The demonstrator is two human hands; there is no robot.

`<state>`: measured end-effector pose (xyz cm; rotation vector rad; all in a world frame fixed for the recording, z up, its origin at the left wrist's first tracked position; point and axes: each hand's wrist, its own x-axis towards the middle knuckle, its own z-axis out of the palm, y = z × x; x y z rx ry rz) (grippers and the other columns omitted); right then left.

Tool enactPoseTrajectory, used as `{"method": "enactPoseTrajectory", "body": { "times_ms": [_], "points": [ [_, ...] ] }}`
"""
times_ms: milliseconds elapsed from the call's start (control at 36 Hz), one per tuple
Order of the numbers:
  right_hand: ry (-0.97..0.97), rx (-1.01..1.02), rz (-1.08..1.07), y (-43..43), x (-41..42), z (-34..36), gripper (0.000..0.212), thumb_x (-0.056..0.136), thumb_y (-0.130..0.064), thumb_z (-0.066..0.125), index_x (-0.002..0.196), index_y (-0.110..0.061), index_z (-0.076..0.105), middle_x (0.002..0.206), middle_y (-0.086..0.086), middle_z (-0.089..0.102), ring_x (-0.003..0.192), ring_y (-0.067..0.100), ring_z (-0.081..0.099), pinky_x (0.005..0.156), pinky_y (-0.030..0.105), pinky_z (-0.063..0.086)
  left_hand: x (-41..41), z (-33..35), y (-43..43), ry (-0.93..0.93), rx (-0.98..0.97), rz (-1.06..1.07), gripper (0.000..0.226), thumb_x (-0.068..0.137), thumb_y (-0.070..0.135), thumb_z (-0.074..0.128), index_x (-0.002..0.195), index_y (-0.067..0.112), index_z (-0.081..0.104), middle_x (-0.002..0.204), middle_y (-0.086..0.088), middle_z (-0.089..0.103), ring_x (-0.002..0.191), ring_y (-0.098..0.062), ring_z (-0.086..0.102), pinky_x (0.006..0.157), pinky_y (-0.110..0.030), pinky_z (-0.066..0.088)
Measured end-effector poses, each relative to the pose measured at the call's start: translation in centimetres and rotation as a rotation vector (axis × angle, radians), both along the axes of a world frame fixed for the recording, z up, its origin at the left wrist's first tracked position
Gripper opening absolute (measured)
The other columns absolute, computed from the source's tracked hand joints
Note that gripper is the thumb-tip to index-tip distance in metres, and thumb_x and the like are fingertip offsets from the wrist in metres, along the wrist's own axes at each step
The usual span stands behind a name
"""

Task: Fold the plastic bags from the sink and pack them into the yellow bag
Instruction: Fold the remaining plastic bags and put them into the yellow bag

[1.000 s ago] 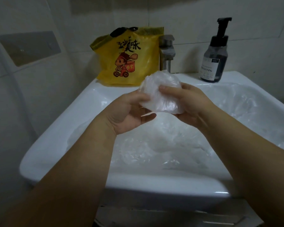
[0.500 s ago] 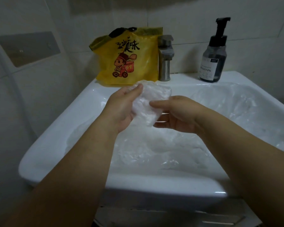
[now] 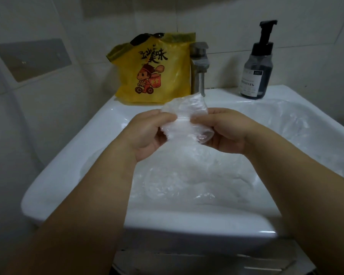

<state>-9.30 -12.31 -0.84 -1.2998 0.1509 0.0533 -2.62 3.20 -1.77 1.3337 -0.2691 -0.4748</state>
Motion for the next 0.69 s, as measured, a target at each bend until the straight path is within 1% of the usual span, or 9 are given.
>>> {"method": "enactPoseTrajectory", "body": {
  "times_ms": [28, 111, 222, 333, 389, 444, 500, 611, 694],
  "points": [
    [-0.002, 0.013, -0.003, -0.1, 0.0, 0.0, 0.019, 0.093, -0.003, 0.053, 0.110, -0.001, 0.061, 0.093, 0.013, 0.069, 0.073, 0.019, 0.065, 0.063, 0.023, 0.056, 0.1, 0.0, 0.1, 0.005, -0.022, -0.014, 0.032, 0.091, -0.002, 0.053, 0.122, -0.011, 0.056, 0.113, -0.023, 0.063, 0.099, -0.027, 0.062, 0.085, -0.030, 0.054],
    [-0.001, 0.050, -0.004, -0.4, 0.0, 0.1, 0.017, 0.093, -0.002, 0.052, 0.107, -0.003, 0.062, 0.094, 0.012, 0.070, 0.078, 0.020, 0.066, 0.070, 0.025, 0.057, 0.1, 0.1, 0.2, 0.006, -0.041, -0.039, 0.028, 0.091, -0.007, 0.050, 0.118, -0.012, 0.057, 0.110, -0.021, 0.063, 0.092, -0.022, 0.063, 0.078, -0.023, 0.056],
    [-0.001, 0.090, -0.001, -0.5, 0.0, 0.1, 0.019, 0.094, -0.003, 0.051, 0.110, -0.005, 0.062, 0.092, 0.011, 0.070, 0.073, 0.018, 0.067, 0.062, 0.023, 0.057, 0.2, 0.0, 0.3, 0.008, -0.042, -0.046, 0.023, 0.091, -0.008, 0.051, 0.112, -0.006, 0.061, 0.109, -0.019, 0.066, 0.094, -0.020, 0.065, 0.081, -0.022, 0.056],
    [-0.021, 0.103, 0.008, -0.8, 0.1, 0.1, 0.019, 0.094, 0.001, 0.046, 0.095, -0.006, 0.063, 0.082, 0.010, 0.069, 0.068, 0.017, 0.064, 0.063, 0.023, 0.057, 0.2, -0.1, 0.5, 0.036, -0.001, -0.054, 0.035, 0.090, -0.008, 0.052, 0.124, -0.008, 0.057, 0.123, -0.022, 0.062, 0.103, -0.023, 0.063, 0.084, -0.024, 0.055],
    [-0.022, 0.103, 0.017, -0.9, 0.1, 0.1, 0.022, 0.093, 0.005, 0.044, 0.086, -0.007, 0.061, 0.072, 0.008, 0.069, 0.061, 0.015, 0.064, 0.061, 0.023, 0.056, 0.1, -0.1, 0.5, 0.047, 0.013, -0.058, 0.036, 0.090, -0.008, 0.053, 0.126, -0.007, 0.056, 0.124, -0.021, 0.062, 0.103, -0.023, 0.063, 0.082, -0.023, 0.056],
    [-0.027, 0.116, 0.017, -1.1, 0.1, 0.2, 0.024, 0.093, 0.006, 0.043, 0.083, -0.008, 0.059, 0.068, 0.007, 0.068, 0.059, 0.015, 0.064, 0.060, 0.023, 0.056, 0.0, 0.0, 0.6, 0.036, 0.000, -0.057, 0.033, 0.090, -0.007, 0.054, 0.123, -0.004, 0.058, 0.118, -0.019, 0.065, 0.098, -0.020, 0.065, 0.078, -0.022, 0.058],
    [-0.032, 0.166, 0.016, -1.2, 0.2, 0.2, 0.025, 0.092, 0.007, 0.041, 0.086, -0.008, 0.060, 0.073, 0.008, 0.068, 0.061, 0.016, 0.064, 0.060, 0.024, 0.057, -0.2, 0.3, 0.6, 0.028, -0.034, -0.098, 0.031, 0.091, -0.006, 0.052, 0.120, 0.001, 0.060, 0.111, -0.015, 0.068, 0.093, -0.019, 0.067, 0.077, -0.023, 0.058],
    [-0.025, 0.261, 0.022, -1.5, 0.2, 0.4, 0.029, 0.092, 0.003, 0.040, 0.107, -0.007, 0.063, 0.088, 0.010, 0.068, 0.067, 0.017, 0.065, 0.055, 0.024, 0.056, -0.8, 0.8, 0.7, 0.037, -0.077, -0.177, 0.024, 0.093, -0.007, 0.048, 0.104, 0.009, 0.063, 0.087, -0.009, 0.073, 0.074, -0.018, 0.072, 0.063, -0.021, 0.059],
    [0.002, 0.168, 0.042, -1.7, 0.2, 0.3, 0.024, 0.095, -0.001, 0.040, 0.093, -0.010, 0.062, 0.070, 0.005, 0.067, 0.055, 0.012, 0.063, 0.050, 0.022, 0.055, -0.8, 0.9, 0.6, -0.006, -0.078, -0.087, 0.022, 0.093, -0.008, 0.049, 0.098, 0.007, 0.063, 0.071, -0.006, 0.069, 0.059, -0.009, 0.067, 0.054, -0.015, 0.055]
  ]
}}
